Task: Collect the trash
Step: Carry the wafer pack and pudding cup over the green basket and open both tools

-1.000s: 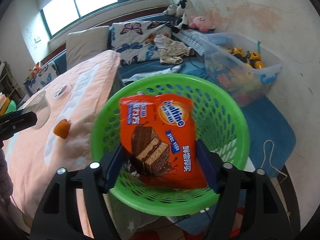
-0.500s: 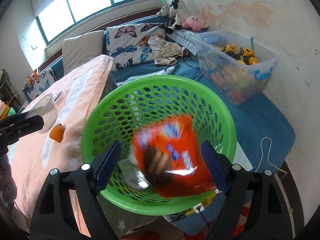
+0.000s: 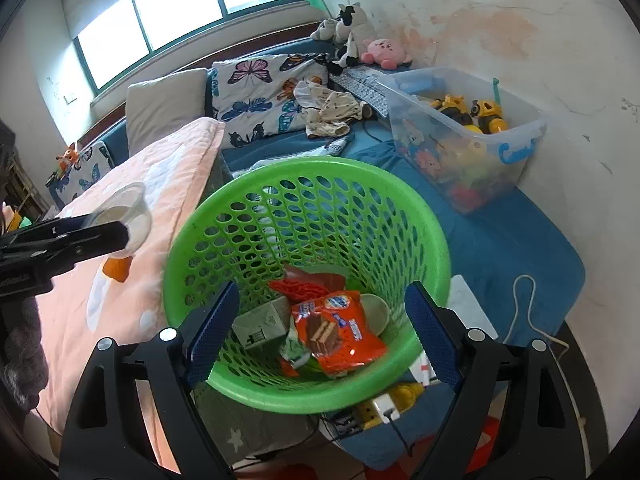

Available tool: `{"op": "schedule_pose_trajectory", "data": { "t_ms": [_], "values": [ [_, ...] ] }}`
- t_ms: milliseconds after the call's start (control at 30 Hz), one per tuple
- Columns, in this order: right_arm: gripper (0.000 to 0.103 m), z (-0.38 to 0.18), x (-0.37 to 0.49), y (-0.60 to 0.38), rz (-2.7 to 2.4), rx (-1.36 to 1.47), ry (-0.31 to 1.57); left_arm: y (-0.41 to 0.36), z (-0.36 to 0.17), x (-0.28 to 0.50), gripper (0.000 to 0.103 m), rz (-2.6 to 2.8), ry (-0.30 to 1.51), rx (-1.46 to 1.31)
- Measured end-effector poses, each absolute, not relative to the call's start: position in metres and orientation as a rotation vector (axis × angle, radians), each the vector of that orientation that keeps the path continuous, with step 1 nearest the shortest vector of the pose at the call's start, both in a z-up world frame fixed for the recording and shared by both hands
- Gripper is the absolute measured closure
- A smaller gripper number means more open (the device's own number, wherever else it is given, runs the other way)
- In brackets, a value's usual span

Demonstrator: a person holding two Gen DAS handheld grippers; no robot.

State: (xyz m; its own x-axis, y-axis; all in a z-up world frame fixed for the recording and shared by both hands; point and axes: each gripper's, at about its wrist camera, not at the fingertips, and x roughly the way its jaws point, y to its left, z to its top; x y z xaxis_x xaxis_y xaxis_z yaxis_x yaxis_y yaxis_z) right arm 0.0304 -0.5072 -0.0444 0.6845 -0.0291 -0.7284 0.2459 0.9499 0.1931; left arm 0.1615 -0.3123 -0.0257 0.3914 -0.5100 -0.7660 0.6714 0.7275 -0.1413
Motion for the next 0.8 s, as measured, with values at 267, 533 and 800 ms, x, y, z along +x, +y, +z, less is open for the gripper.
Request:
{"op": "schedule_pose_trajectory", "data": {
  "t_ms": [267,533,800],
  "values": [
    [0.019,-0.044,0.015,-0.515,-0.168,0.309,0.790,-0.340,-0.039,0.163,0.041,-0.774,0.916,0.231],
    [0.019,-0.047,0.009,-0.515,-0.172,0.320,0.794,-0.349,-0.046,0.163,0.037,-0.783,0.929,0.244],
    [0.019,-0.045,0.009,-0.506,-0.156,0.314,0.792,-0.338,-0.040,0.160,0.030,-0.778,0.913,0.237]
  ]
}}
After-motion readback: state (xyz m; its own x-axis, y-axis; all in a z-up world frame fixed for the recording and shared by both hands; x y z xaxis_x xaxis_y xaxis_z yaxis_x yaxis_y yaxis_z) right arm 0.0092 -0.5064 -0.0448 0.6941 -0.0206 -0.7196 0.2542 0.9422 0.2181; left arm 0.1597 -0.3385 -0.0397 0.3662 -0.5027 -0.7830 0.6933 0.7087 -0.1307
